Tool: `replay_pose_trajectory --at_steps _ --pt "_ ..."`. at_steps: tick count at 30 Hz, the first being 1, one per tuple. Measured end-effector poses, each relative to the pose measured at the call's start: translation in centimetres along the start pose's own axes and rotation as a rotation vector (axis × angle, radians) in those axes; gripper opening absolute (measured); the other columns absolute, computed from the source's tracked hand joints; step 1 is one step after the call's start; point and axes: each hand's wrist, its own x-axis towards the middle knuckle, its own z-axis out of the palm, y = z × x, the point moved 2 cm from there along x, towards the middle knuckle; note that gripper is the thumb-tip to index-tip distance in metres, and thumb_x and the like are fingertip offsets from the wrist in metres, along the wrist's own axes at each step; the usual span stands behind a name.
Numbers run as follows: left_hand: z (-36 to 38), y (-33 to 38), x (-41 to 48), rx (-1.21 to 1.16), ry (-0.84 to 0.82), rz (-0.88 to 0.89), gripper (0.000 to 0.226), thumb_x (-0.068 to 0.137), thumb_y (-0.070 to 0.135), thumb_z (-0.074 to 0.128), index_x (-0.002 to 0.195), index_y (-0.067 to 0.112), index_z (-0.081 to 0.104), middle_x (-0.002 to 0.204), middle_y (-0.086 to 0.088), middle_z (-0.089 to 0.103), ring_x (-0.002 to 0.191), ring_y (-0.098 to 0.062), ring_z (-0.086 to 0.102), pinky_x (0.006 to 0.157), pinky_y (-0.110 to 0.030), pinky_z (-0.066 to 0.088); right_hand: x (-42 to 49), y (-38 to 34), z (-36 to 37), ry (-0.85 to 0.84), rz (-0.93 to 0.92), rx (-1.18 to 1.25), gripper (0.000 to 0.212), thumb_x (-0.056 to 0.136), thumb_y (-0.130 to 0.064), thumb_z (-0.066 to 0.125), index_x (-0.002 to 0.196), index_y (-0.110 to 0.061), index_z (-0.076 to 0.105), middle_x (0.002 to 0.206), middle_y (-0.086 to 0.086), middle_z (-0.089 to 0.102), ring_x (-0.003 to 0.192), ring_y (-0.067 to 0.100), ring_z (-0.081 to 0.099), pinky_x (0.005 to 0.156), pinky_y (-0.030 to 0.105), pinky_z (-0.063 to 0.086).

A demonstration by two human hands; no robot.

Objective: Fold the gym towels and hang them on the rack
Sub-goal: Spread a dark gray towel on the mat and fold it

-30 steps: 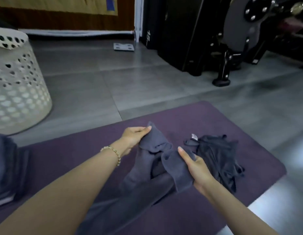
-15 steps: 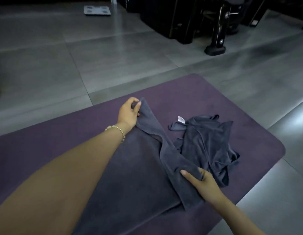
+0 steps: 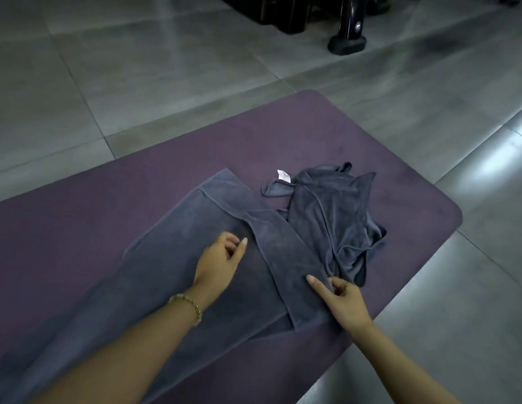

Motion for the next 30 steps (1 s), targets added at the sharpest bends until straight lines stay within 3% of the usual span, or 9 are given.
replay_pose_trajectory --at_steps 2,5,7,10,13,16,19,26,30 --pt "1.3 0.0 -1.6 -0.066 -0.089 -0.050 0.018 0.087 0.037 0.065 0.084 0.020 0.066 0.076 0.009 0.065 0.067 -0.002 0.057 0.067 -0.022 0.046 -0.4 0.2 -0.1 0.002 0.028 -0.001 0.044 0.077 -0.035 0.074 0.076 0.008 0.065 0.072 0.012 0.069 0.073 0.020 0.067 0.064 0.026 0.056" --pt "3.0 0.9 -2.9 -0.307 -0.224 -0.234 0.022 0.084 0.032 0.070 0.099 0.016 0.065 0.081 -0.002 0.069 0.051 -0.004 0.058 0.052 -0.020 0.049 -1.2 0.2 -0.6 -0.050 0.061 0.071 0.024 0.081 -0.024 0.073 0.085 0.000 0.073 0.082 0.005 0.075 0.074 0.011 0.070 0.061 0.017 0.051" --pt "4.0 1.4 -3.6 -0.385 -0.293 -0.343 0.025 0.083 0.030 0.072 0.099 0.011 0.064 0.070 -0.002 0.066 0.042 -0.002 0.054 0.044 -0.018 0.047 -1.6 0.2 -1.6 -0.040 0.069 0.089 0.023 0.080 -0.021 0.074 0.089 0.000 0.074 0.085 0.006 0.075 0.073 0.009 0.069 0.061 0.017 0.051" --pt "5.5 1.8 -4.8 -0.326 -0.366 -0.344 0.023 0.082 0.031 0.073 0.093 0.010 0.069 0.062 0.003 0.061 0.042 -0.002 0.051 0.044 -0.016 0.044 -2.0 0.8 -2.7 -0.006 0.100 0.075 0.029 0.079 -0.023 0.076 0.092 0.003 0.073 0.086 0.009 0.074 0.073 0.012 0.067 0.062 0.018 0.052" --pt "6.2 1.9 -5.8 -0.311 -0.323 -0.318 0.014 0.085 0.027 0.071 0.086 0.013 0.068 0.058 0.001 0.058 0.038 0.000 0.049 0.042 -0.015 0.042 -2.0 1.9 -2.8 0.059 0.090 -0.004 0.035 0.077 -0.026 0.078 0.089 0.006 0.069 0.079 0.009 0.067 0.074 0.017 0.062 0.065 0.022 0.050" --pt "6.1 1.7 -6.6 -0.249 -0.318 -0.218 0.013 0.088 0.026 0.067 0.077 0.021 0.063 0.067 0.000 0.062 0.045 -0.004 0.054 0.046 -0.019 0.045 -2.1 2.1 -2.9 0.149 0.022 -0.115 0.029 0.074 -0.033 0.080 0.088 -0.012 0.065 0.078 0.006 0.063 0.075 0.018 0.061 0.070 0.026 0.051" --pt "4.6 1.3 -7.5 -0.144 -0.297 -0.133 0.012 0.088 0.031 0.066 0.077 0.026 0.063 0.072 0.005 0.064 0.057 -0.009 0.059 0.055 -0.022 0.046 -3.6 1.4 -2.6 0.162 -0.137 -0.286 0.041 0.073 -0.036 0.081 0.104 -0.027 0.055 0.101 -0.003 0.060 0.091 0.012 0.060 0.082 0.025 0.049" --pt "-4.5 -1.2 -9.5 0.187 -0.238 0.095 0.019 0.089 0.039 0.063 0.102 0.024 0.063 0.102 0.012 0.062 0.090 -0.006 0.056 0.083 -0.026 0.049 -4.8 -1.9 2.5 -0.019 -0.491 -0.806 0.051 0.089 -0.042 0.062 0.130 -0.015 0.051 0.130 0.002 0.052 0.120 0.022 0.050 0.103 0.039 0.040" --pt "-12.4 -4.9 -11.8 0.361 -0.171 0.130 0.031 0.091 0.042 0.058 0.114 0.021 0.062 0.115 0.010 0.060 0.108 -0.008 0.054 0.095 -0.026 0.044 -5.8 -4.7 10.2 -0.222 -0.589 -0.968 0.060 0.093 -0.045 0.053 0.144 -0.018 0.037 0.152 0.002 0.034 0.139 0.021 0.032 0.115 0.038 0.026"
